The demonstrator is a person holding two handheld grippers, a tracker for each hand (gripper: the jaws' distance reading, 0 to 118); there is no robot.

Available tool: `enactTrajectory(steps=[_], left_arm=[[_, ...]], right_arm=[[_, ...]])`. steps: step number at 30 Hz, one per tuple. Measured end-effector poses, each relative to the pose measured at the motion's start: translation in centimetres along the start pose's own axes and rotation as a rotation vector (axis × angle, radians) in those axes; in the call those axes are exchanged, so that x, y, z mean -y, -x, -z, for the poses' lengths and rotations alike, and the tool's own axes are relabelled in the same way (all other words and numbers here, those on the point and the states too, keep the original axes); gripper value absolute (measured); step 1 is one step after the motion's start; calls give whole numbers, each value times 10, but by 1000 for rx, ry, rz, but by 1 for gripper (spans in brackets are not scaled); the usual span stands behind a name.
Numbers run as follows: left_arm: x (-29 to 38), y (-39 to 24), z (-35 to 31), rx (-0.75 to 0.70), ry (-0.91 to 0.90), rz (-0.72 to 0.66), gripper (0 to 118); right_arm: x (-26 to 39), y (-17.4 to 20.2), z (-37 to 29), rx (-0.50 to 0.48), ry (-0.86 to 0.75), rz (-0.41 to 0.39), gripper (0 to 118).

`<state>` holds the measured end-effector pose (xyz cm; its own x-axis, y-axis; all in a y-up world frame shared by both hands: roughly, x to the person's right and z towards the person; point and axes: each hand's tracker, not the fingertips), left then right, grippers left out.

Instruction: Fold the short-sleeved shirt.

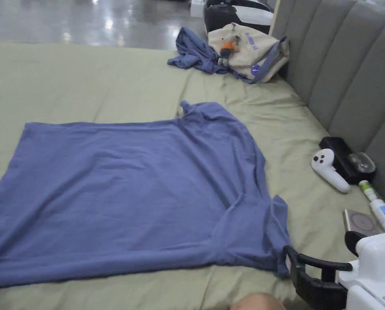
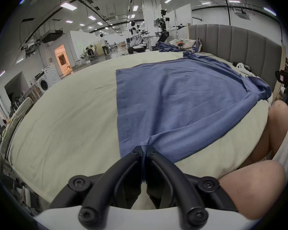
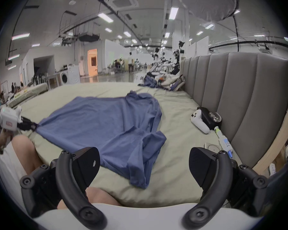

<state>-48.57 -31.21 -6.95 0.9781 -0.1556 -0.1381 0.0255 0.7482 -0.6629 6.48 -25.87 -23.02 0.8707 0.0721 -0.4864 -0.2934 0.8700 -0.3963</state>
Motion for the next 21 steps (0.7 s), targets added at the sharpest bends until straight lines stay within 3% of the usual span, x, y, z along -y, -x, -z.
enactTrajectory(steps=[7,10,11,15,18,21], left_arm=[[-21,-4,-23,2,-73,-54,5],[-26,-9,-24,2,-67,-60,5],[-26,-11,-23,5,-63,-62,5],[-25,-14,-21,9,-44,-92,5],[-26,-15,-22,6,-48,-100,5],[-25,-14,-27,5,-48,-114,5]], right_arm=[[8,1,49,-45,178,-88,111],[15,-3,69,-104,245,-18,106],[16,-5,73,-115,250,7,98],[20,3,74,-109,247,-33,30],[21,17,74,-91,245,-106,13],[18,16,71,-94,231,-98,10]])
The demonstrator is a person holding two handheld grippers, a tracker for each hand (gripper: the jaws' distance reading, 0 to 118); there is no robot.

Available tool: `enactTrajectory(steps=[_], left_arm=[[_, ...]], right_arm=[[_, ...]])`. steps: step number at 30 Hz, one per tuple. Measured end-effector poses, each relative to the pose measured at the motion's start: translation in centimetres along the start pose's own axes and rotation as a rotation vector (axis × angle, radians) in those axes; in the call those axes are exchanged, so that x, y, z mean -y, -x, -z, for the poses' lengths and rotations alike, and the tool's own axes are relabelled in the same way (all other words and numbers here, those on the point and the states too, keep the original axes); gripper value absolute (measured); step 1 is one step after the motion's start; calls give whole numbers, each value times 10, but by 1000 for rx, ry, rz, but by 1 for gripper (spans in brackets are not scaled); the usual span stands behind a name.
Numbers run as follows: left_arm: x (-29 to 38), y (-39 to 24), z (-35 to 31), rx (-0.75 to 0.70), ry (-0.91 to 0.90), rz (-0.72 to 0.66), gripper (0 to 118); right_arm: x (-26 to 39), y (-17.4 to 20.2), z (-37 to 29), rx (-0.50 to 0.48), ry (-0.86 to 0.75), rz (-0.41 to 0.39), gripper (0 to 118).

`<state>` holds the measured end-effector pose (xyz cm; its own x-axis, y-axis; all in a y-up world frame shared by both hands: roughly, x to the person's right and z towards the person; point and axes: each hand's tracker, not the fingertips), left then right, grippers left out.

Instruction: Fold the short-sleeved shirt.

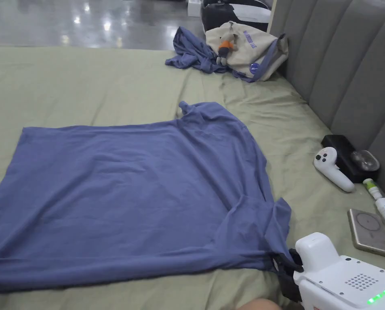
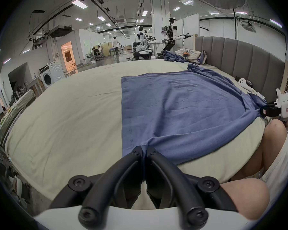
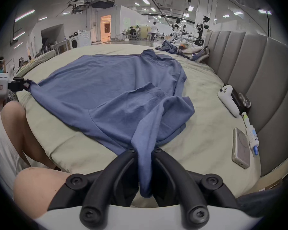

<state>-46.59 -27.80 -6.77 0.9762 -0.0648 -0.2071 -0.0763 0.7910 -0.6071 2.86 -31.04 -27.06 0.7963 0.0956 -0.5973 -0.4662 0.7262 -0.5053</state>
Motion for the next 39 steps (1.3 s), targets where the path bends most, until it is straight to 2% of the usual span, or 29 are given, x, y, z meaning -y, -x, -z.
enactTrajectory(steps=[7,12,18,21,26,30,34,39], left_arm=[[0,7,-27,18,-25,-63,5],[-18,14,-32,55,-5,-65,5],[-77,43,8,90,-42,-129,5],[-105,60,45,89,-3,-172,5],[-125,75,105,103,64,-197,5],[-127,81,139,89,91,-191,5],[-126,86,158,69,58,-205,5],[-117,72,182,25,53,-175,5]], right_arm=[[-15,-10,-37,-76,-28,52,10],[-49,-26,-44,-178,54,83,10],[-122,-53,-10,-222,82,69,10],[-157,-66,20,-239,131,109,10],[-191,-73,72,-247,183,115,10],[-200,-70,106,-212,191,89,10],[-200,-66,123,-181,130,63,10],[-184,-57,143,-135,76,88,10]])
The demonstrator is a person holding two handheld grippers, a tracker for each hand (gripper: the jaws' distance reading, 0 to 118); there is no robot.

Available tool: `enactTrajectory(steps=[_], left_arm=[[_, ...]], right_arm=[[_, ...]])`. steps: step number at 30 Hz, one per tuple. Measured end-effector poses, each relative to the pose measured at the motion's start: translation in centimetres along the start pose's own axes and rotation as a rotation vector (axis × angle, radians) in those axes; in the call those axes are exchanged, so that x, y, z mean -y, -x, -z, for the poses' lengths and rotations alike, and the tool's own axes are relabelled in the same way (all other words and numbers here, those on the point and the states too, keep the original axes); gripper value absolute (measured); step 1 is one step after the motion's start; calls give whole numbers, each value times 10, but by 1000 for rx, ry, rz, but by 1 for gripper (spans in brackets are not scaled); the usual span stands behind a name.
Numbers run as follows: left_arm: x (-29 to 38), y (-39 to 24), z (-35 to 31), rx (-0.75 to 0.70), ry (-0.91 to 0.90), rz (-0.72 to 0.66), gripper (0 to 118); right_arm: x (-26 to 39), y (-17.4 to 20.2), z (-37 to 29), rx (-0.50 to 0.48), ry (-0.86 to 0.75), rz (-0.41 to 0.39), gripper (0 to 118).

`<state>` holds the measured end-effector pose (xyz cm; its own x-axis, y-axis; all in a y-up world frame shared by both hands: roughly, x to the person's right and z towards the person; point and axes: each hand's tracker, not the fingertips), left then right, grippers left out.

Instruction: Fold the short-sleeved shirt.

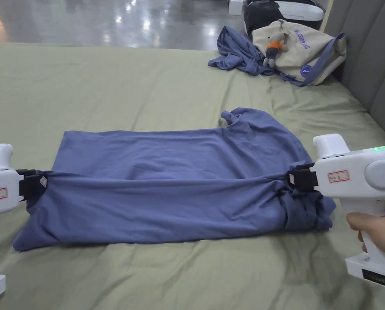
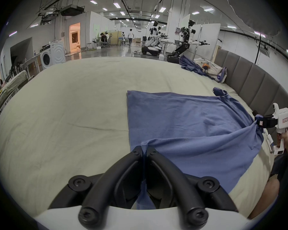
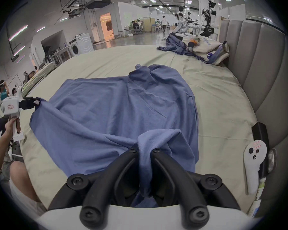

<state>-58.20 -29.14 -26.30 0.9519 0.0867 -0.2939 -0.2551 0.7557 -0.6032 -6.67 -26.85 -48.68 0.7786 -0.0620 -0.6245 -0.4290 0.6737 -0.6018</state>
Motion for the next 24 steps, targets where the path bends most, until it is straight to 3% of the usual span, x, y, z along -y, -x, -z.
enactTrajectory(steps=[3,4,5,6,7,8,10,13,17,18,19,20,21,22,24], left_arm=[[8,-3,3,-17,-26,4,5],[10,-3,1,-14,-38,-6,12],[11,-2,-1,-21,-49,-6,32],[10,-2,-4,-33,-53,-5,78],[10,-1,-7,-48,-55,-6,93],[9,0,-15,-81,-96,7,93],[4,1,-33,-128,-134,30,93],[3,1,-85,-81,-226,-1,93],[38,-21,-182,-112,-415,0,92],[51,-29,-200,-133,-436,-5,86],[64,-36,-214,-148,-459,13,69],[77,-47,-227,-178,-485,28,38],[91,-55,-237,-208,-499,34,0],[103,-61,-242,-232,-513,34,0],[122,-67,-247,-231,-514,24,0]], right_arm=[[11,1,8,22,-9,39,11],[15,1,8,29,-11,49,17],[17,1,7,32,-10,48,38],[18,1,6,46,-1,45,86],[19,1,4,65,6,40,109],[20,1,-5,75,-26,40,112],[15,-2,-30,82,-143,43,110],[21,3,-92,101,-329,72,110],[70,27,-175,212,-568,104,108],[85,37,-190,276,-577,115,93],[100,48,-200,350,-605,121,59],[116,58,-209,404,-642,106,14],[130,63,-209,435,-651,84,4],[142,68,-212,478,-648,68,4],[162,70,-213,387,-642,79,4]])
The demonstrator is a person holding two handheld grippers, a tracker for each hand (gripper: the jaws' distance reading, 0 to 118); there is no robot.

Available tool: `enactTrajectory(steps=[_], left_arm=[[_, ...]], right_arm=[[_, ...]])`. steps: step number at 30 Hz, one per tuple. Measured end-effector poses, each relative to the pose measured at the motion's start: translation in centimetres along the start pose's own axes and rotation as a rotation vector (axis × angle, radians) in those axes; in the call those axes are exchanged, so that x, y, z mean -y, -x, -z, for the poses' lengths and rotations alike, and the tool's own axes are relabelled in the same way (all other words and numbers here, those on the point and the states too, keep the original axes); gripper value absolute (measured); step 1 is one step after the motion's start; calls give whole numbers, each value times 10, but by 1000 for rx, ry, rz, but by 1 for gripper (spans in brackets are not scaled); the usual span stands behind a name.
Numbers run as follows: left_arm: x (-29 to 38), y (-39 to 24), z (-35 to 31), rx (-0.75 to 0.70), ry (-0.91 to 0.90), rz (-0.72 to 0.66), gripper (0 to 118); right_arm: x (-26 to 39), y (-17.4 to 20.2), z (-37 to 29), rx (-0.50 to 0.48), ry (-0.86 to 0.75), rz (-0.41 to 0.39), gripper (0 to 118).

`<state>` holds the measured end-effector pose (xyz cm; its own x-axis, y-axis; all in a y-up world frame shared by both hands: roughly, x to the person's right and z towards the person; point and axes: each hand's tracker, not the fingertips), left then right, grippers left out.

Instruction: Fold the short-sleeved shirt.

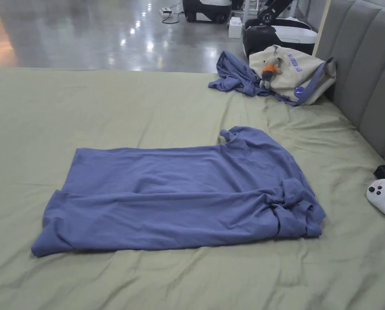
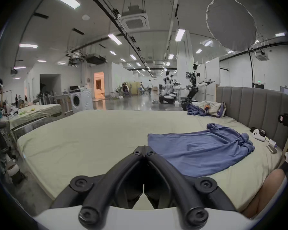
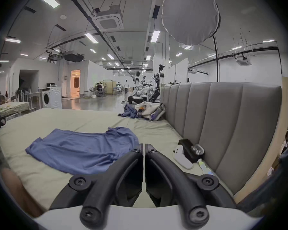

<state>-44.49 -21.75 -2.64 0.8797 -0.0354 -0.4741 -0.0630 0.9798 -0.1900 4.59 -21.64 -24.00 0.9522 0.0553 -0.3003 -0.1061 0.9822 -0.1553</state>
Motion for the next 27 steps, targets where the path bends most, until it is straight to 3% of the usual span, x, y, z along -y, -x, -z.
enactTrajectory(steps=[4,7,12,13,14,15,22,27], left_arm=[[26,-3,8,86,110,58,0],[29,1,13,121,122,27,0],[33,9,69,201,218,74,1],[34,9,82,213,225,88,13],[34,8,98,187,240,110,44],[35,7,116,178,295,157,85],[45,-7,206,210,477,236,87],[51,4,228,265,579,169,85]], right_arm=[[21,6,6,-37,42,19,4],[23,11,12,-91,73,13,3],[21,12,18,-93,90,-15,3],[21,13,16,-94,95,-15,3],[22,13,17,-94,98,-13,3],[22,13,18,-94,104,-12,3],[24,12,20,-108,139,-7,3],[23,15,18,-114,158,-6,3]])
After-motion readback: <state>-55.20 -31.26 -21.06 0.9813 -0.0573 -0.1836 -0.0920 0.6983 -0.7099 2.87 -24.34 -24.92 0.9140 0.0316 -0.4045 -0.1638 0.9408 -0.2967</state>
